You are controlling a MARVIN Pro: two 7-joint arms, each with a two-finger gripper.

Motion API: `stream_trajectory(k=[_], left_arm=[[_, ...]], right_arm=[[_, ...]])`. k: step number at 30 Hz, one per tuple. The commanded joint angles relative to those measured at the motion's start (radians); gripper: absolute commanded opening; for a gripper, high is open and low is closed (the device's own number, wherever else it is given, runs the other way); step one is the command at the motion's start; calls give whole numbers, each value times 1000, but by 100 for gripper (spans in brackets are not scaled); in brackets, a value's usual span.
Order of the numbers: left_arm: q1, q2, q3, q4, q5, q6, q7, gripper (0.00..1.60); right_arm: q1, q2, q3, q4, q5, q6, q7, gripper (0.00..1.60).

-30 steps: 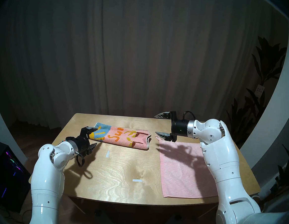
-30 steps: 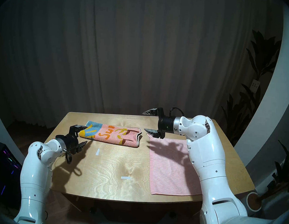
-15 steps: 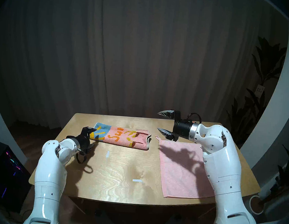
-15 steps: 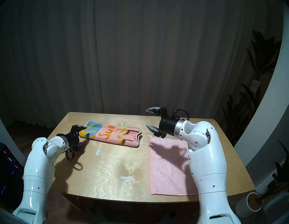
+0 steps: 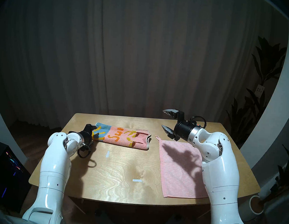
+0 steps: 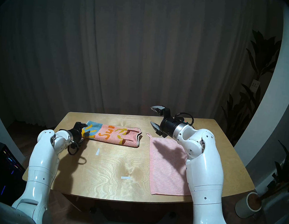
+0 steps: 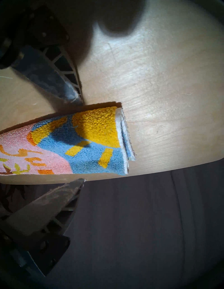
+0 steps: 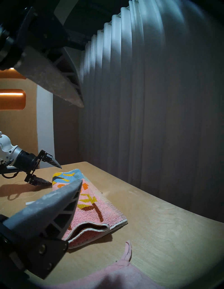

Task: Fold each towel twice and stack them on table

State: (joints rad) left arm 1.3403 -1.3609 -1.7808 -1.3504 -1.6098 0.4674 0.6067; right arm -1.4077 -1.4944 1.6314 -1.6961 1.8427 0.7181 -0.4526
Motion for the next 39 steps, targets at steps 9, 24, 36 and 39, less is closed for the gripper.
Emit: stream_trajectory(k=[9,24,36,39], left_arm=[[-71,27,33,112,32,-2,-57,160],[-73,37,50,184,36,15,-121,126],[-23,34,25,141,29,3,-160,0],[24,24,-3,77,14,-6,-153,0]], right_arm=[[3,-24,-28,10,-201,-36,245,160],[36,84,-79,77,-403,-55,405,160],[40,123,-95,110,-472,-54,493,160],[34,130,-94,104,-475,-49,491,160]])
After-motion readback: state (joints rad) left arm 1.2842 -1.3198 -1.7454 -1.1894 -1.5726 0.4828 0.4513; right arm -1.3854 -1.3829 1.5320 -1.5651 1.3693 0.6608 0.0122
